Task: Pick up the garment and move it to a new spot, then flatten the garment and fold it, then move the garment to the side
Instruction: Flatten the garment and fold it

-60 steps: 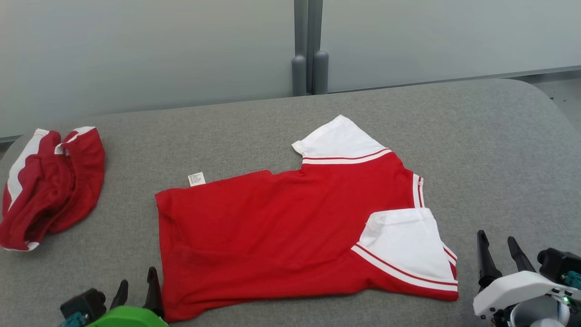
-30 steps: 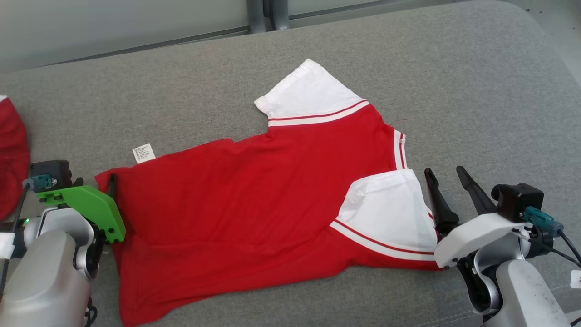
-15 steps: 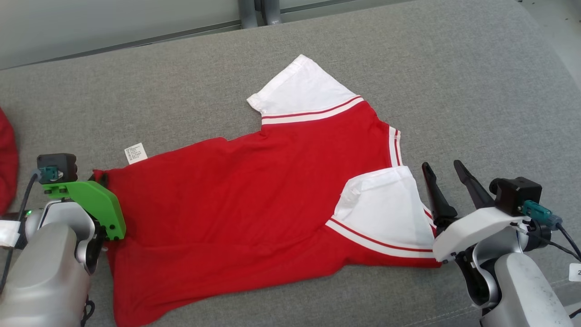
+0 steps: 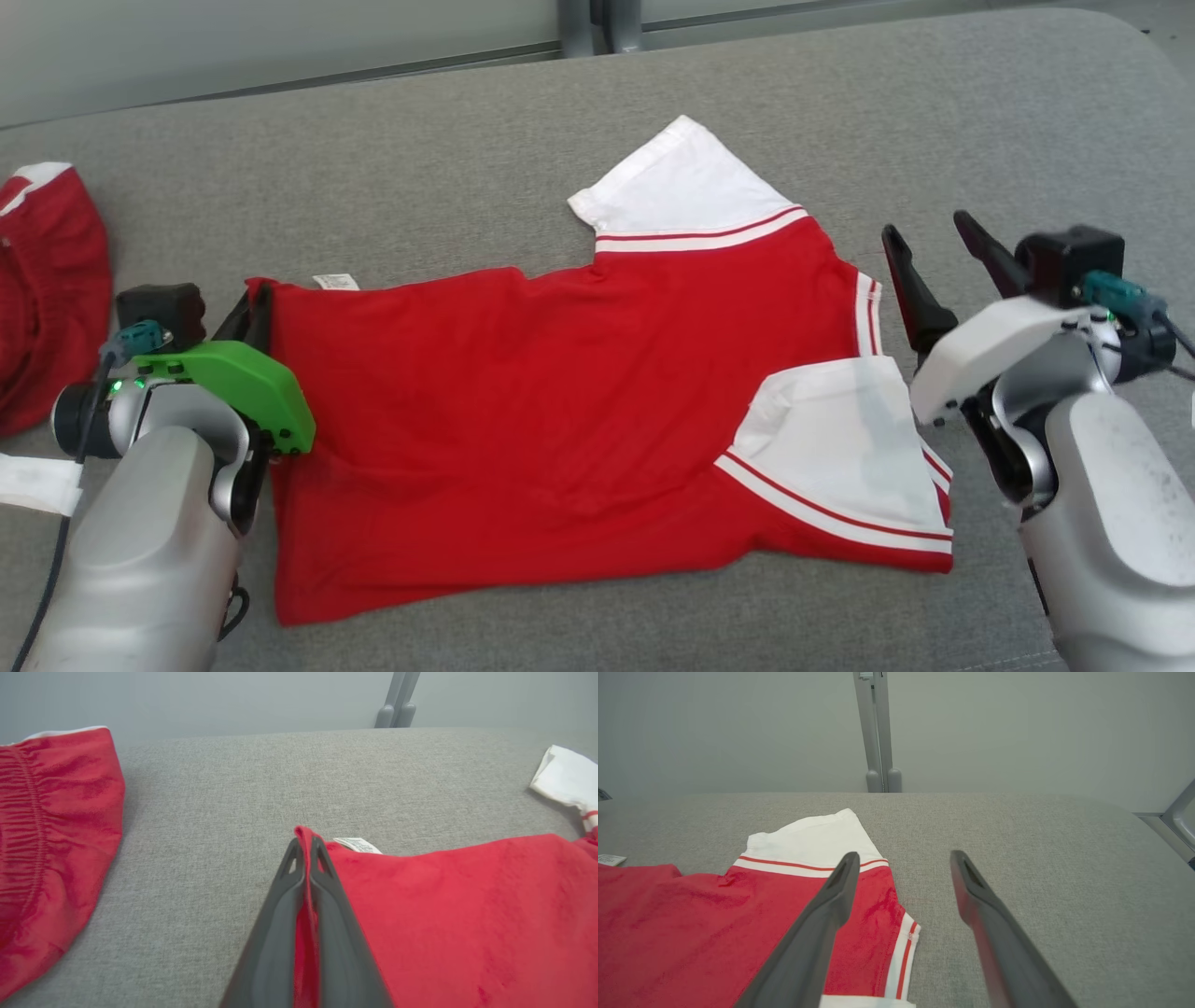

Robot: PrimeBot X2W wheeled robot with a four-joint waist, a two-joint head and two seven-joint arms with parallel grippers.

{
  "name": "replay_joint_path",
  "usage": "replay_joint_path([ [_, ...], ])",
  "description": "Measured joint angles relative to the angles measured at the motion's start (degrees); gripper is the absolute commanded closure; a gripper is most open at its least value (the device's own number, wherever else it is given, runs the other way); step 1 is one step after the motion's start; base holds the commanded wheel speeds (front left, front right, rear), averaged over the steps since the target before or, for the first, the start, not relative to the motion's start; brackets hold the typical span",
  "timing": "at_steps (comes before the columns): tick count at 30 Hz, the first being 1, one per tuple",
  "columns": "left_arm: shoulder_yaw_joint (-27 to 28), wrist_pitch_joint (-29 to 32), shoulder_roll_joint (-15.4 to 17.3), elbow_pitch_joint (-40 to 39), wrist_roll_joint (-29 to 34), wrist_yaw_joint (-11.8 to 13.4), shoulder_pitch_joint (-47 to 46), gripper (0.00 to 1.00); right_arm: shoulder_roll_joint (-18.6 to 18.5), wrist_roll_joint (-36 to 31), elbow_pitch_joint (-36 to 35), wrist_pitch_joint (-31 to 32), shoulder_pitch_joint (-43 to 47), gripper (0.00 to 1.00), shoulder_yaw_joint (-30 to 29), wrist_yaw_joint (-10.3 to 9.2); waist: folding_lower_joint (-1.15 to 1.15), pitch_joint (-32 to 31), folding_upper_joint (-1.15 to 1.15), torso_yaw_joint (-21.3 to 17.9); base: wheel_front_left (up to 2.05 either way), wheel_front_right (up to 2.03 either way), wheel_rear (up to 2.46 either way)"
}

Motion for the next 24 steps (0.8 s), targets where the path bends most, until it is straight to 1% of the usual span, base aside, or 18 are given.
replay_joint_path([
  [5,-0.7,-2.6,-1.9,-2.7,0.2,0.1,0.2,1.00,-1.8,-0.1,5.1,4.3,-8.7,0.00,2.1,0.00,0.00,0.8,0.00,3.2,0.00,0.00,0.00],
  [10,-1.5,-4.5,-3.9,-5.3,0.6,0.8,0.1,1.00,-3.4,0.2,12.5,7.6,-17.8,0.00,2.9,0.00,0.00,2.6,0.00,6.7,0.00,0.00,0.00],
  [13,-1.8,-5.3,-5.0,-6.9,1.1,1.1,-0.6,1.00,-3.6,0.2,17.5,9.4,-23.3,0.00,3.4,0.00,0.00,4.5,0.00,8.5,0.00,0.00,0.00],
  [19,-2.5,-6.4,-7.8,-9.7,2.0,1.3,-3.5,1.00,-5.0,-1.8,27.5,11.2,-32.7,0.00,3.3,0.00,0.00,9.1,0.00,11.8,0.00,0.00,0.00],
  [24,-2.5,-6.8,-9.4,-10.7,2.5,1.5,-4.8,1.00,-5.0,-2.4,34.7,11.6,-37.2,0.00,3.5,0.00,0.01,12.5,0.00,14.9,0.00,0.00,0.00],
])
